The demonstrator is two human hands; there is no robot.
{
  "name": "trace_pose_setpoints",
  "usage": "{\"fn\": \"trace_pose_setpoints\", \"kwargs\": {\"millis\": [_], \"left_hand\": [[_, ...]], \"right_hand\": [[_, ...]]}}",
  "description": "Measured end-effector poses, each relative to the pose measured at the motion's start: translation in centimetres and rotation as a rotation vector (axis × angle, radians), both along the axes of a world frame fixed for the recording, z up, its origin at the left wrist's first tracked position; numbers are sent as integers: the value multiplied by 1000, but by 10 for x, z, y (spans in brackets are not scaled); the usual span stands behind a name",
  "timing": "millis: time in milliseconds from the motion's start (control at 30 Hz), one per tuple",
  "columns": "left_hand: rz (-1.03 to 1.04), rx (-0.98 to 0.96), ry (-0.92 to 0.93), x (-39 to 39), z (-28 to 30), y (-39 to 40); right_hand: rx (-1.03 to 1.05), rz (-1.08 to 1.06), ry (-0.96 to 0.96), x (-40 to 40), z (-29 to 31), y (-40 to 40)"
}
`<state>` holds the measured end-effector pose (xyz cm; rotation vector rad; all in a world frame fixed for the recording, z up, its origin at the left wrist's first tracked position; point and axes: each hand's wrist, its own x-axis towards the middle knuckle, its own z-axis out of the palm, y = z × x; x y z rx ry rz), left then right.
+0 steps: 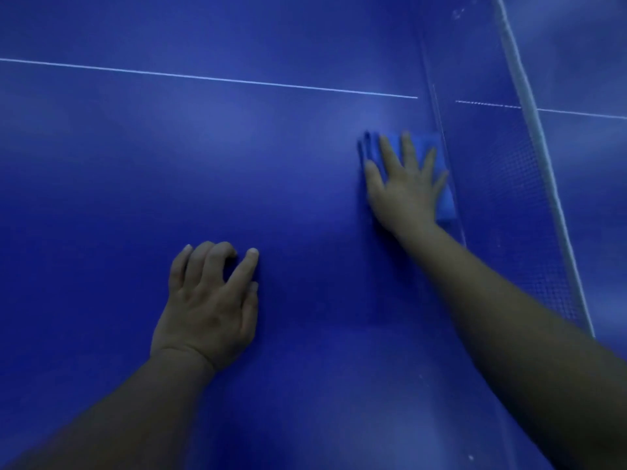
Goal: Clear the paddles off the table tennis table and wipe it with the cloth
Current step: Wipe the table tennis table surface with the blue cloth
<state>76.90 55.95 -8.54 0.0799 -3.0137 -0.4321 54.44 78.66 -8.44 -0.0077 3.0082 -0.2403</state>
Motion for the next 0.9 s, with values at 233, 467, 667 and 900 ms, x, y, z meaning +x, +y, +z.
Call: {"fn": "trace_pose_setpoints", "kwargs": {"millis": [233, 467, 667, 900], "left_hand": [[-14, -4, -22, 1, -2, -2], [-13, 10, -16, 0, -2, -2], [-9, 26, -38, 0, -1, -1], [-12, 12, -10, -1, -3, -1]], "right_hand": [[37, 123, 1, 0, -6, -23], [19, -28, -25, -51, -5, 8], [55, -69, -73, 121, -5, 66], [6, -3, -53, -27, -7, -1]]}}
